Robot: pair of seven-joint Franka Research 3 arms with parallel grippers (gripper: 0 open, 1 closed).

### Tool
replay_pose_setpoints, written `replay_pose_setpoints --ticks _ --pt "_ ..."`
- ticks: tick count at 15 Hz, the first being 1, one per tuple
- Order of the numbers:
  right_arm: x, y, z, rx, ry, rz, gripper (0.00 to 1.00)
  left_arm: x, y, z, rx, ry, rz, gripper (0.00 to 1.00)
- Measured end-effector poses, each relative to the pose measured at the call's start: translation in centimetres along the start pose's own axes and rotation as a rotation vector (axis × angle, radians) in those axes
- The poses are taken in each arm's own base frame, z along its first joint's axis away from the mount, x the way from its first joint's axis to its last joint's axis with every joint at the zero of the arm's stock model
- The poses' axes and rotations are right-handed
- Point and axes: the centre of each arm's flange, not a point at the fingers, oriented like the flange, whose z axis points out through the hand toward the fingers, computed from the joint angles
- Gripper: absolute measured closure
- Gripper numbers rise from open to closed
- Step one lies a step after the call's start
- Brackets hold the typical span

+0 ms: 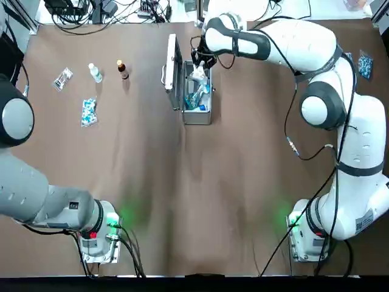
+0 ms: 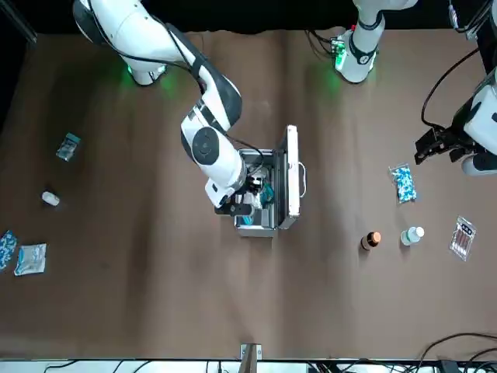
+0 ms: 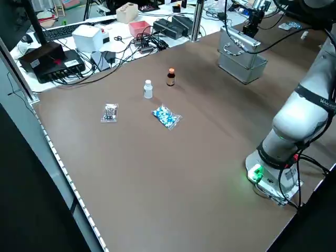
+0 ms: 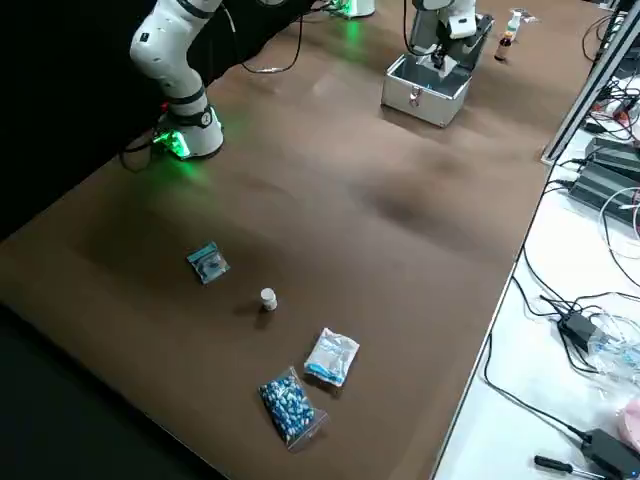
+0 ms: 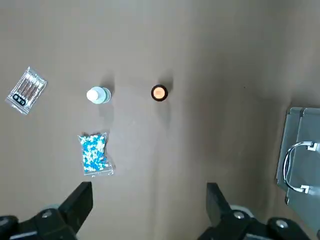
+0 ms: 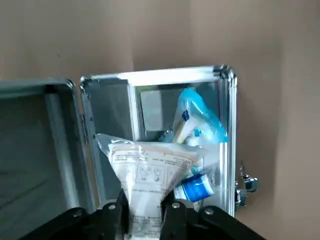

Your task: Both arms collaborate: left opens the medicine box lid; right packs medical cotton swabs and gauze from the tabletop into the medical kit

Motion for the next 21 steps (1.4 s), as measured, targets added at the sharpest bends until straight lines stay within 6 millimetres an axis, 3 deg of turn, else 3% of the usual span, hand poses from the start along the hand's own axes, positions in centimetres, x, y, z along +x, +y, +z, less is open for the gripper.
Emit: replay_pose_setpoints --ticks 3,4,6,7,10,15,18,21 --pt "-0.2 0.1 0.9 -0.009 -0.012 -0.001 0.66 0.0 0.0 0.0 0.000 0.000 0.000 0.00" --pt "-0.2 0.1 1.0 -0.009 -0.013 -0.001 0.59 0.0 0.0 0.0 0.000 0.000 0.000 0.00" --pt "-0.3 0.1 1.0 -0.009 -0.013 -0.001 0.41 0.0 0.0 0.0 0.000 0.000 0.000 0.00" --pt "-0.2 0.1 1.0 -0.009 -0.013 -0.001 0.27 0.0 0.0 0.0 0.000 0.000 0.000 0.00" --pt "-0.2 0.1 0.9 -0.008 -0.011 -0.002 0.02 0.0 0.0 0.0 0.000 0.000 0.000 0.00" --pt "-0.1 0.4 0.6 -0.019 -0.019 0.003 0.00 0.0 0.0 0.0 0.000 0.000 0.000 0.00" --pt "2.7 4.1 -3.5 -0.057 -0.029 0.057 0.00 0.0 0.0 0.0 0.000 0.000 -0.001 0.00" --pt "6.3 9.9 -9.9 -0.068 -0.010 0.073 0.00 0.0 -0.1 0.0 0.000 0.000 -0.001 0.00"
